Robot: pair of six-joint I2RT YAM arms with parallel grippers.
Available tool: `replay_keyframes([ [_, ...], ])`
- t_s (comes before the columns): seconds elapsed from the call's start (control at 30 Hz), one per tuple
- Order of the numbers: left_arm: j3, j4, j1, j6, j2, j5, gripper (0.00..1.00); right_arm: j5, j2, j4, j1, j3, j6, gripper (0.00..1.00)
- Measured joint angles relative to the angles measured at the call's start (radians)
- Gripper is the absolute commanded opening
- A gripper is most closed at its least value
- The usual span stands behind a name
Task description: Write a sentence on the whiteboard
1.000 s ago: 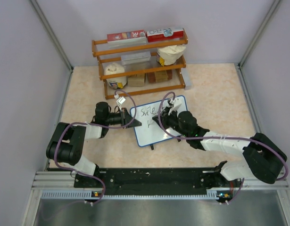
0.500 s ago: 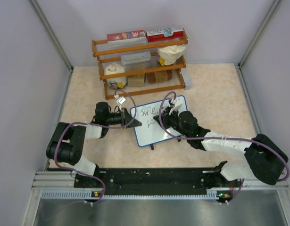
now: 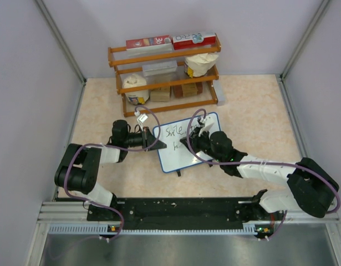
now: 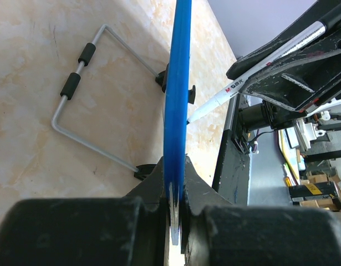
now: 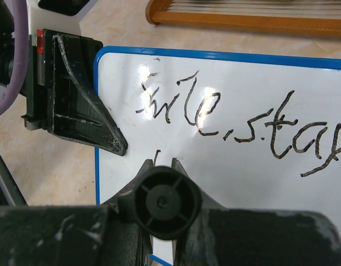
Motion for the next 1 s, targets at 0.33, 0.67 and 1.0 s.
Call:
replay_keyframes([
  [0.33, 0.0, 0.0, 0.0, 0.0, 0.0, 0.001, 0.0, -0.044, 0.016, 0.004, 0.0, 0.0, 0.008, 0.0],
  [0.67, 0.0, 0.005, 0.0, -0.001, 0.003, 0.002, 0.0, -0.054, 0.017, 0.003, 0.0, 0.0, 0.046, 0.0],
  [1.0, 0.0, 0.008, 0.0, -0.002, 0.005, 0.004, 0.0, -0.062, -0.091, 0.003, -0.03, 0.0, 0.071, 0.0],
])
